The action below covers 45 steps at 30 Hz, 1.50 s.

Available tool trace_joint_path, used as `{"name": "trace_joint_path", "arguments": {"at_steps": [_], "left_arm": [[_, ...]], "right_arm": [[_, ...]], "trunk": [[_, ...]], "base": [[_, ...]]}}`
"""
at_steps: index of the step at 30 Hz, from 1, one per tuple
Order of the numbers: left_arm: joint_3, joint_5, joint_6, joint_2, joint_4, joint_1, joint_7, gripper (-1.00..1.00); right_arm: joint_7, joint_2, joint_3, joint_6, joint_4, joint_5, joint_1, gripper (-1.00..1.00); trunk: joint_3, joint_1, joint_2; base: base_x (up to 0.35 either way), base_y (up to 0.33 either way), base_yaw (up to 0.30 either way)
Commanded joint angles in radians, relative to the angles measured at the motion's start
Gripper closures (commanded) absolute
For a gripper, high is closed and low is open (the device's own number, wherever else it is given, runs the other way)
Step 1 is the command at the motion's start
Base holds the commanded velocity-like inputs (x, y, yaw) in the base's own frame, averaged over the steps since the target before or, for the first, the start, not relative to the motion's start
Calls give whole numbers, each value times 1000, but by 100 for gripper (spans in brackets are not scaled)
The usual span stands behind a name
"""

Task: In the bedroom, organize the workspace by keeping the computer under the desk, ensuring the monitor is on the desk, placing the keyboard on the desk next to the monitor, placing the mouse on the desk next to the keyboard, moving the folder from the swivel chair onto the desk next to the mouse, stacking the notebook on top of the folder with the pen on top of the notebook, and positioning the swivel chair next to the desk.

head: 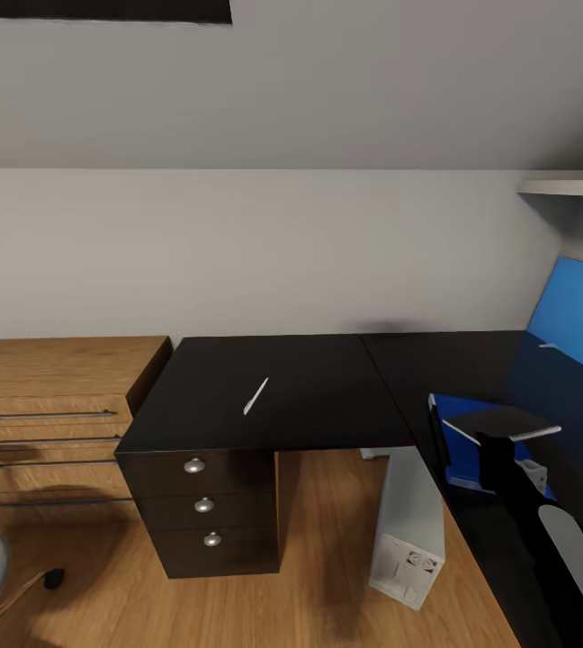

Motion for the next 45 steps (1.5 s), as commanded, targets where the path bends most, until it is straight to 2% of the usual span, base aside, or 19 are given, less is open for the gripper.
{"name": "trace_joint_path", "arguments": {"at_steps": [1,12,23,37,38,45], "left_arm": [[-5,11,-5,1,-1,0,7,-100],[-5,10,-5,1,-1,-1,7,-100],[-6,10,-5,2,-1,0,7,-100],[-5,10,-5,2,-1,0,8,-100],[-4,11,-5,2,-1,0,8,-100],[-4,11,-5,2,-1,-1,7,-100]], "right_arm": [[-10,0,-1,3,2,-3,-1,100],[-24,0,-1,3,24,3,-3,100],[-25,-1,-1,3,24,4,-3,100],[-26,-1,-1,3,23,5,-3,100],[-26,-1,-1,3,23,5,-3,-100],[-27,-1,-1,3,23,5,-3,-100]], "trunk": [[-1,0,0],[-1,0,0],[-1,0,0],[-1,0,0],[-1,0,0],[-1,0,0]], "base": [[2,0,0],[8,0,0],[170,0,0],[13,0,0],[0,0,0],[0,0,0]]}}
